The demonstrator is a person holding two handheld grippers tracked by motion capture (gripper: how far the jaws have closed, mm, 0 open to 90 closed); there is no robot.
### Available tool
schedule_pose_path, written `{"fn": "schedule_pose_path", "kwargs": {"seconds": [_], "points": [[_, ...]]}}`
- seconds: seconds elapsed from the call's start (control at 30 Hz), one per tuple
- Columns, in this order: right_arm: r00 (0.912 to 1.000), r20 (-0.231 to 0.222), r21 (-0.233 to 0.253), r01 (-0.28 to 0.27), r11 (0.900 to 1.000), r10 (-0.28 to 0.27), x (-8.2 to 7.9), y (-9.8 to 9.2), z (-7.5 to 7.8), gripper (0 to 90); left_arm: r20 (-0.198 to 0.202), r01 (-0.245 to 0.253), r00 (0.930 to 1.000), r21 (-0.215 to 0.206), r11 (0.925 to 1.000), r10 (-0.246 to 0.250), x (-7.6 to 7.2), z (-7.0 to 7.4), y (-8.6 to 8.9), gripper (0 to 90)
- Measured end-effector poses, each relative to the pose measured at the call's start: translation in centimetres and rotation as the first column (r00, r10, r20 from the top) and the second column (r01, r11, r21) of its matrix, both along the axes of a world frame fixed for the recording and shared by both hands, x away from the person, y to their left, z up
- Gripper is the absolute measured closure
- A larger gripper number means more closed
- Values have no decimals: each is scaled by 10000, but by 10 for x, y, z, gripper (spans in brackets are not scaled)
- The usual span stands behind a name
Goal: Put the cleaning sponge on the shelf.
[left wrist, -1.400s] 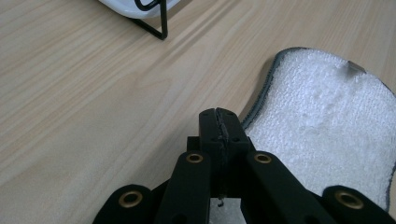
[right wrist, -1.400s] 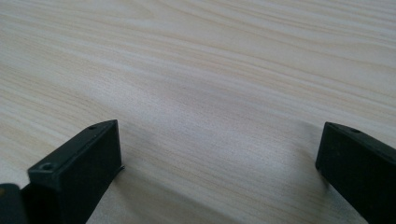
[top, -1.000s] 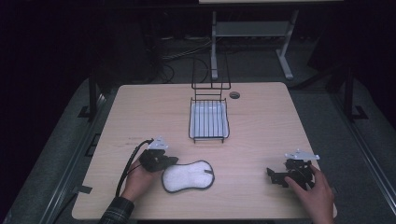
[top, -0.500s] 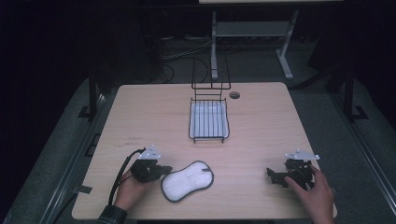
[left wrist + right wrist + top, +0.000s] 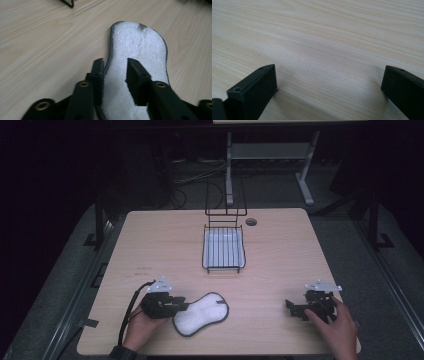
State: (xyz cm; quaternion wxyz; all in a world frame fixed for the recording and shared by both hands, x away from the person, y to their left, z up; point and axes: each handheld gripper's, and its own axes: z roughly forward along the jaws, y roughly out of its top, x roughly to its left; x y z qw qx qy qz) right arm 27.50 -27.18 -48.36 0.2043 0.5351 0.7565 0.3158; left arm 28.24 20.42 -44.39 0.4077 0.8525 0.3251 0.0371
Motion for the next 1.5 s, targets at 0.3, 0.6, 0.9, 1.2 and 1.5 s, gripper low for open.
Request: {"fn": "schedule_pose_path", "kwargs": {"seconds": [0.3,0.6,0.9,1.2,1.5], "points": [[10000,1,-3,-2,10000,2,0,0,0,0,103,314,9995,-2,9995,-313,4,0,-17,341],[10000,0,-1,1,10000,-1,0,0,0,0,249,604,9978,386,9974,-614,4,-5,-32,159],[10000,1,-2,0,10000,0,0,0,0,0,253,1011,9943,911,9907,-1038,6,-13,-45,153],[10000,1,-1,-1,10000,1,0,0,0,0,-30,967,9953,980,9905,-968,8,-21,-46,150],[10000,0,-3,-1,10000,1,0,0,0,0,47,902,9958,1218,9884,-914,7,-22,-48,147]]}}
